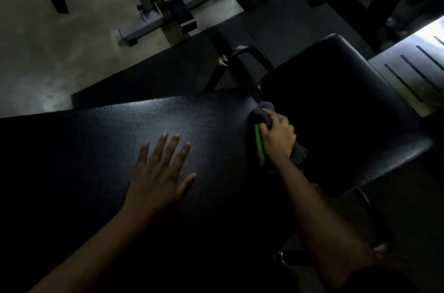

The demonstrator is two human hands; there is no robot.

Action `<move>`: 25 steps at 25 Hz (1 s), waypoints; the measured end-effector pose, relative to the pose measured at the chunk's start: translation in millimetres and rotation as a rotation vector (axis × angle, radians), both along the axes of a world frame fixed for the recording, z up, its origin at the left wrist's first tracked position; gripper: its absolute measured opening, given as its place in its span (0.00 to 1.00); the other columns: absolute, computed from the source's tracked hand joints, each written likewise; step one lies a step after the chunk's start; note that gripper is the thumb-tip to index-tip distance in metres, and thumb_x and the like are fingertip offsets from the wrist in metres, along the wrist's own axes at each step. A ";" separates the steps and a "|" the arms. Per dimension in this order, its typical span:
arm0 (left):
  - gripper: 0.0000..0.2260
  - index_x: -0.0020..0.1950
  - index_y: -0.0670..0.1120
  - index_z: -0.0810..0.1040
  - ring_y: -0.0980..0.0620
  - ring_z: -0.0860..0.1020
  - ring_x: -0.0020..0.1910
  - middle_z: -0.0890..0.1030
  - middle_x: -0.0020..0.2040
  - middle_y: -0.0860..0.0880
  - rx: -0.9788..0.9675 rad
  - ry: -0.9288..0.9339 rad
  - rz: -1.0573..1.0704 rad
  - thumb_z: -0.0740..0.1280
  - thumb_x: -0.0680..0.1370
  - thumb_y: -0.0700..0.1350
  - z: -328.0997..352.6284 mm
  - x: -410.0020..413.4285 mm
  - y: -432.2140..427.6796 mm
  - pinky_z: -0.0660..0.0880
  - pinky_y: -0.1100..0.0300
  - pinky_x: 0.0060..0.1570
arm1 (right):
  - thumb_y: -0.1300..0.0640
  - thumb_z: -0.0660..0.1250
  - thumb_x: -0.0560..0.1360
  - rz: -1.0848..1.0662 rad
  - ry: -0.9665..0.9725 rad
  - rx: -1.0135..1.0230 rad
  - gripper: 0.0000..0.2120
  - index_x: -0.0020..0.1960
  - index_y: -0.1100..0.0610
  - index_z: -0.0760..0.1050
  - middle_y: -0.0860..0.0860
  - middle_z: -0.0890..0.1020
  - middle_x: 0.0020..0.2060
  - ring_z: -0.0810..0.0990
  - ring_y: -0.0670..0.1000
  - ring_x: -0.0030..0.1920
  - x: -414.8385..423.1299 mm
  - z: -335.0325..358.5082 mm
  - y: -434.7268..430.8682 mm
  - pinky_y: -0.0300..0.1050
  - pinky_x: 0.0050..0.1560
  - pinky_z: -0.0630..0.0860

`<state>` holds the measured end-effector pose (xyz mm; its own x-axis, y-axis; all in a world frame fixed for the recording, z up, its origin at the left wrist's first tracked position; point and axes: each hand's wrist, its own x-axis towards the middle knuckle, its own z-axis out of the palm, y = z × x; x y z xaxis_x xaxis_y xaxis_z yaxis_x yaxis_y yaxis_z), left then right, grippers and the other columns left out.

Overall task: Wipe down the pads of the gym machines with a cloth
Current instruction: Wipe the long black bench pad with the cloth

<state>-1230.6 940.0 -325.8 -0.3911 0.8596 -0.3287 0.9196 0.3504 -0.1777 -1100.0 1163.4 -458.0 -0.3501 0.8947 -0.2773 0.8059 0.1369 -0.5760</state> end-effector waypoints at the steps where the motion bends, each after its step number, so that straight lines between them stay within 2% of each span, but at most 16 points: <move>1: 0.32 0.70 0.45 0.67 0.44 0.57 0.72 0.69 0.71 0.41 -0.023 -0.007 0.021 0.40 0.78 0.63 -1.6 -7.0 4.3 0.44 0.46 0.70 | 0.48 0.61 0.73 0.060 0.142 0.000 0.23 0.68 0.45 0.68 0.54 0.72 0.65 0.71 0.60 0.63 -16.6 12.5 -12.9 0.54 0.62 0.67; 2: 0.32 0.70 0.45 0.67 0.45 0.57 0.72 0.69 0.71 0.41 -0.039 -0.013 0.036 0.39 0.78 0.63 -3.6 -10.3 6.1 0.44 0.45 0.70 | 0.46 0.60 0.71 0.176 0.257 0.040 0.24 0.68 0.44 0.68 0.54 0.72 0.66 0.71 0.58 0.62 -34.8 26.2 -32.1 0.53 0.62 0.68; 4: 0.33 0.70 0.44 0.67 0.45 0.58 0.72 0.68 0.71 0.41 -0.039 -0.006 0.032 0.40 0.78 0.63 -7.7 -9.1 5.6 0.46 0.43 0.71 | 0.42 0.57 0.70 0.457 0.301 0.188 0.26 0.68 0.40 0.66 0.51 0.71 0.67 0.70 0.56 0.62 -64.6 48.1 -73.6 0.54 0.60 0.67; 7: 0.33 0.71 0.44 0.66 0.44 0.59 0.73 0.65 0.73 0.41 -0.018 0.023 -0.002 0.41 0.78 0.63 -12.7 -5.6 2.1 0.49 0.41 0.71 | 0.38 0.55 0.71 0.591 0.287 0.321 0.24 0.67 0.37 0.66 0.49 0.71 0.67 0.69 0.55 0.61 -88.1 42.9 -61.4 0.54 0.55 0.66; 11: 0.32 0.71 0.45 0.67 0.43 0.61 0.73 0.66 0.73 0.41 -0.003 0.071 -0.047 0.42 0.78 0.62 -16.5 -8.0 1.5 0.55 0.38 0.70 | 0.36 0.52 0.70 0.452 0.179 0.282 0.24 0.65 0.36 0.68 0.48 0.71 0.65 0.71 0.55 0.60 -101.7 3.5 5.6 0.53 0.55 0.68; 16: 0.31 0.71 0.45 0.67 0.43 0.60 0.73 0.65 0.73 0.41 0.002 0.084 -0.048 0.42 0.78 0.62 -15.6 -6.3 2.4 0.54 0.39 0.70 | 0.41 0.58 0.76 0.289 0.081 0.173 0.19 0.65 0.40 0.68 0.49 0.69 0.66 0.69 0.56 0.62 -85.6 -27.0 56.5 0.54 0.59 0.65; 20: 0.32 0.72 0.45 0.67 0.42 0.60 0.73 0.65 0.73 0.41 -0.001 0.091 -0.048 0.41 0.78 0.63 -14.8 -5.9 3.1 0.54 0.38 0.70 | 0.41 0.56 0.77 0.248 -0.020 0.169 0.21 0.68 0.43 0.66 0.52 0.70 0.66 0.70 0.58 0.60 -79.6 -23.6 52.6 0.53 0.57 0.67; 25: 0.34 0.71 0.45 0.67 0.42 0.62 0.73 0.67 0.72 0.41 0.005 0.091 -0.030 0.39 0.78 0.63 -16.3 -5.6 3.5 0.54 0.38 0.70 | 0.42 0.56 0.77 0.198 -0.147 0.142 0.22 0.69 0.47 0.65 0.54 0.74 0.61 0.72 0.59 0.56 -21.6 -22.1 34.2 0.53 0.55 0.70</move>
<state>-1236.2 943.5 -342.1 -0.3927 0.8732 -0.2885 0.9100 0.3237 -0.2590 -1121.6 1197.6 -480.1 -0.4874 0.8465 -0.2143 0.8288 0.3711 -0.4188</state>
